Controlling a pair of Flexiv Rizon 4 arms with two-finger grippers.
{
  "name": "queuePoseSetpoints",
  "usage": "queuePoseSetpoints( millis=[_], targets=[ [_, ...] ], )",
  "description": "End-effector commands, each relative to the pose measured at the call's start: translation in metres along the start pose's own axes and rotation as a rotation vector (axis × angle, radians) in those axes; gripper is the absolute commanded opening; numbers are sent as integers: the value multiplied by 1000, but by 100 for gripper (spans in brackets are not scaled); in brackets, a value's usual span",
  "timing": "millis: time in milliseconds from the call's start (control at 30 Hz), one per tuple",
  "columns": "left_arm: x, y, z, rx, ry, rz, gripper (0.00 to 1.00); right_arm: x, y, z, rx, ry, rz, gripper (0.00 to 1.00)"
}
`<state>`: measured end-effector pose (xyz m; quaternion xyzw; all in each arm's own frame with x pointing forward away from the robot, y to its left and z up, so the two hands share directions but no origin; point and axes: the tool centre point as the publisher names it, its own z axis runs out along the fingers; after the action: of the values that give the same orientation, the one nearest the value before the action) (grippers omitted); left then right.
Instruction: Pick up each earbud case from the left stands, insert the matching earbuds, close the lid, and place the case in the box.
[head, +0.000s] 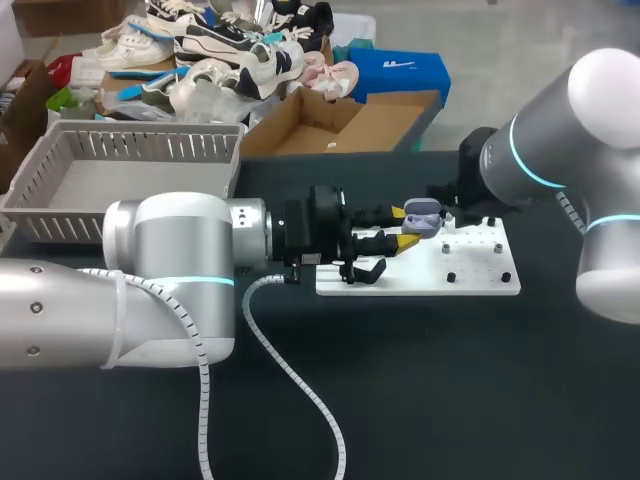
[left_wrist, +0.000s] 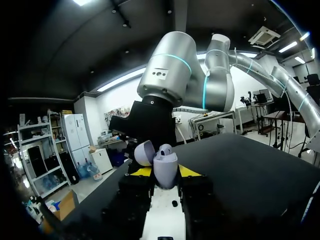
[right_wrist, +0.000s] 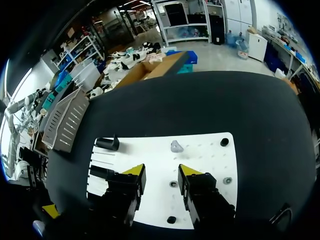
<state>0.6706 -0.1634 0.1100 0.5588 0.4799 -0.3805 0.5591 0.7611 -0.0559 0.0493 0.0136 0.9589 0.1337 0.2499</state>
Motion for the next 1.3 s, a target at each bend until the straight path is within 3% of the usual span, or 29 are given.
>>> queuePoseSetpoints(
  millis=[33, 733, 1300],
  targets=[
    [0, -1, 1, -7, 1, 1, 0, -4, 2, 8, 4, 7, 0, 37],
    [0, -1, 1, -7, 1, 1, 0, -9, -14, 14, 19, 9, 34, 47],
    [0, -1, 1, -7, 1, 1, 0, -10, -26, 21, 17, 15, 96, 44]
  ],
)
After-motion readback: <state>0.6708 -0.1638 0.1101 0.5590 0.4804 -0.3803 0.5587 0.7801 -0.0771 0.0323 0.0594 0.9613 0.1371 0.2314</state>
